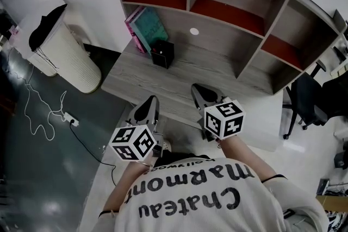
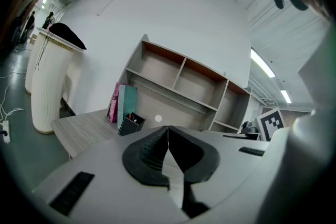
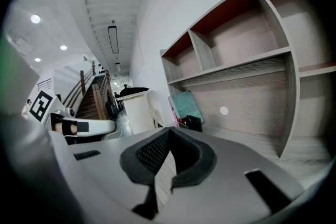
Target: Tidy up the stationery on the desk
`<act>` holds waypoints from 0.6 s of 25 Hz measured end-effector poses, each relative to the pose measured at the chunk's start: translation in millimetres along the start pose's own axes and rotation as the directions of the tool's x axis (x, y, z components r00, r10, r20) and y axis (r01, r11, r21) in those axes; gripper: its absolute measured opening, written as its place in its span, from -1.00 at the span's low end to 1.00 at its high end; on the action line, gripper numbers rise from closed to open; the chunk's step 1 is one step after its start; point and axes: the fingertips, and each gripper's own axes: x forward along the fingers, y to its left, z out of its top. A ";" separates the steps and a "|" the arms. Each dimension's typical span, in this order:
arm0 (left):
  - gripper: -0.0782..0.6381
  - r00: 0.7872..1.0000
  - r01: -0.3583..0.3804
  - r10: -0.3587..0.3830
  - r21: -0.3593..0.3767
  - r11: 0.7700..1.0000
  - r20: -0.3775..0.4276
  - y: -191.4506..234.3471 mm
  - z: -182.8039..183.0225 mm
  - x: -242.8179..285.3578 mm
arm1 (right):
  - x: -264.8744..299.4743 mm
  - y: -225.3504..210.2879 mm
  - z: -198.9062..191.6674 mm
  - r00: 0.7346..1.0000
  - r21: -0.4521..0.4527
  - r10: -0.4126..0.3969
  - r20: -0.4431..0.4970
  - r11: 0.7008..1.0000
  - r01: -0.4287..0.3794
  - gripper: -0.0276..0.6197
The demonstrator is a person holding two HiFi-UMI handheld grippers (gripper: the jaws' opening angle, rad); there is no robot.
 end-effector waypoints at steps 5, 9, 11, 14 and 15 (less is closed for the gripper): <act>-0.74 1.000 -0.005 0.005 0.001 1.000 -0.003 -1.3 -3.5 -7.7 | -5.0 4.4 -4.8 1.000 0.017 0.006 0.000 1.000 -0.006 -0.88; -0.74 1.000 -0.012 0.012 0.002 1.000 0.002 -1.7 -3.5 -11.7 | -9.4 5.2 -8.0 1.000 0.020 0.008 -0.001 1.000 -0.008 -0.88; -0.74 1.000 -0.012 0.012 0.004 1.000 0.004 -3.1 -4.4 -13.3 | -10.9 4.4 -9.5 1.000 0.021 0.008 -0.003 1.000 -0.008 -0.88; -0.74 1.000 -0.014 0.014 0.006 1.000 0.002 -5.4 -6.4 -15.5 | -12.9 4.3 -10.0 1.000 0.019 0.010 -0.005 1.000 -0.010 -0.88; -0.74 1.000 -0.014 0.014 0.006 1.000 0.001 -6.4 -7.4 -16.2 | -13.8 4.2 -10.5 1.000 0.017 0.011 -0.007 1.000 -0.011 -0.88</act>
